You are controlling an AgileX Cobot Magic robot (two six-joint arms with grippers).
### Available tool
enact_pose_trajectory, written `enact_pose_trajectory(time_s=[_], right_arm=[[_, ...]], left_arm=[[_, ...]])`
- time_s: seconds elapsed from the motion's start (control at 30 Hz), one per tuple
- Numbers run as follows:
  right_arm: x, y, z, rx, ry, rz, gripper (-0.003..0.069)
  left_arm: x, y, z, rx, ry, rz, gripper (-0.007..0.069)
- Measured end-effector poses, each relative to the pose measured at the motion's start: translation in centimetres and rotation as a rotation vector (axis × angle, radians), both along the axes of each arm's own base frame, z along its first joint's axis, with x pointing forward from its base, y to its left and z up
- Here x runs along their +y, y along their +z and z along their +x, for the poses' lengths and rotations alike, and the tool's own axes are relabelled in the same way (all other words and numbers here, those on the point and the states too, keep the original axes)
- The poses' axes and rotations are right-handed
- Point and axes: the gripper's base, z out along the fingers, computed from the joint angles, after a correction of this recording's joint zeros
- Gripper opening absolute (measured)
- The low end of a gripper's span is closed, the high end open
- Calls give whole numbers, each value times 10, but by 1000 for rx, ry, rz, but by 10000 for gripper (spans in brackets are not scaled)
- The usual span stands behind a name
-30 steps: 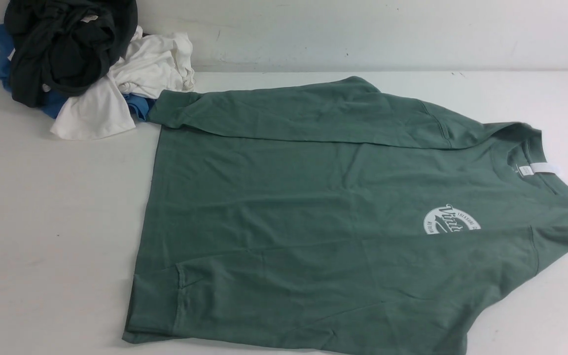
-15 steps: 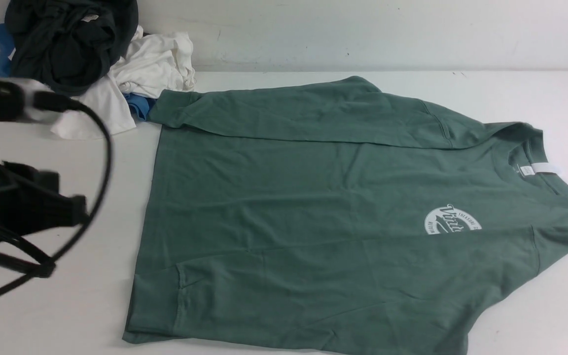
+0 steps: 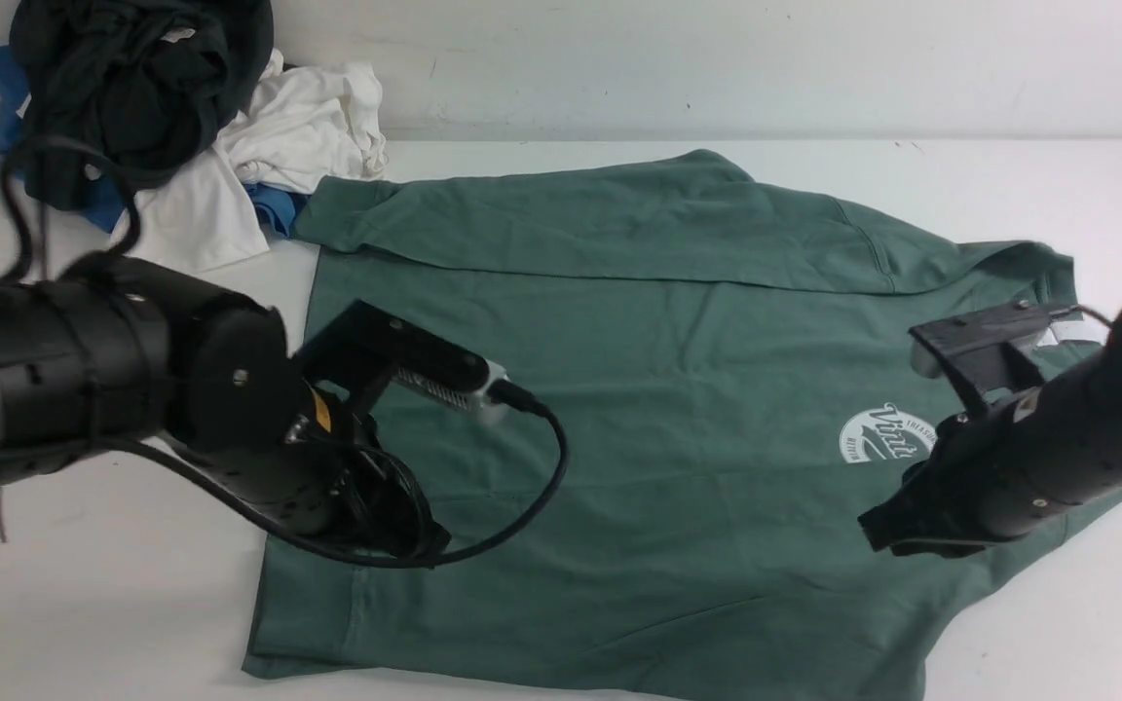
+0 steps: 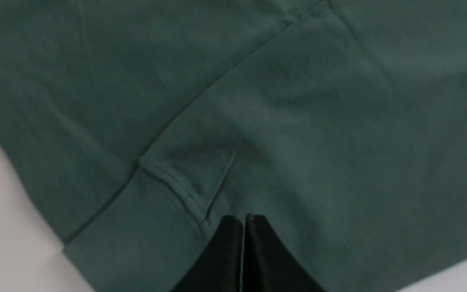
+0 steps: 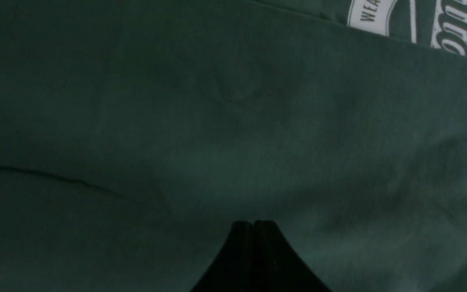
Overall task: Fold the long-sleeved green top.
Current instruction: Use the left arm to clamp the cuff closest to it
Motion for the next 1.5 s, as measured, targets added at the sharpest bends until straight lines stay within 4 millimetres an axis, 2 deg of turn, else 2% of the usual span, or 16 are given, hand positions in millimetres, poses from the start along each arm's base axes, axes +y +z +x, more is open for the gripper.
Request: enact_pose_trajectory(time_s=[0.07, 0.17, 0.4, 0.6, 0.73, 0.83, 0.87, 0.93, 1.0, 1.07, 1.27, 1.37, 1.5], right_arm=[[4, -15, 6, 15, 3, -10, -10], [9, -23, 8, 16, -1, -12, -10], [24, -29, -1, 41, 0, -20, -10], [46, -30, -18, 34, 129, -80, -10], [46, -17, -30, 56, 157, -98, -10], [40, 7, -36, -14, 184, -111, -10], [36, 25, -39, -91, 204, -121, -10], [33, 42, -41, -185, 215, -124, -10], [32, 49, -41, -230, 210, -114, -10], [35, 55, -40, -265, 157, -51, -10], [40, 55, -41, -234, 110, 31, -10], [40, 55, -41, -235, 119, 32, -10], [41, 55, -42, -235, 121, 34, -10]], left_arm=[[-2, -20, 5, 51, -5, 29, -7], [-3, -41, 7, 111, -12, 65, -7], [-4, -44, 9, 147, -6, 75, -7], [1, -35, -2, 197, -9, 94, -7], [6, 1, -14, 136, -9, 63, -7], [13, 24, -21, 84, 16, 35, -7], [20, 33, -22, 70, 50, 30, -7], [30, 34, -19, 69, 99, 39, -1], [35, 31, -16, 70, 118, 48, 14], [44, 21, -6, 84, 156, 64, 79], [46, -13, 6, 171, 190, 100, 305], [45, -26, 8, 213, 212, 112, 360], [45, -37, 10, 248, 247, 119, 367]])
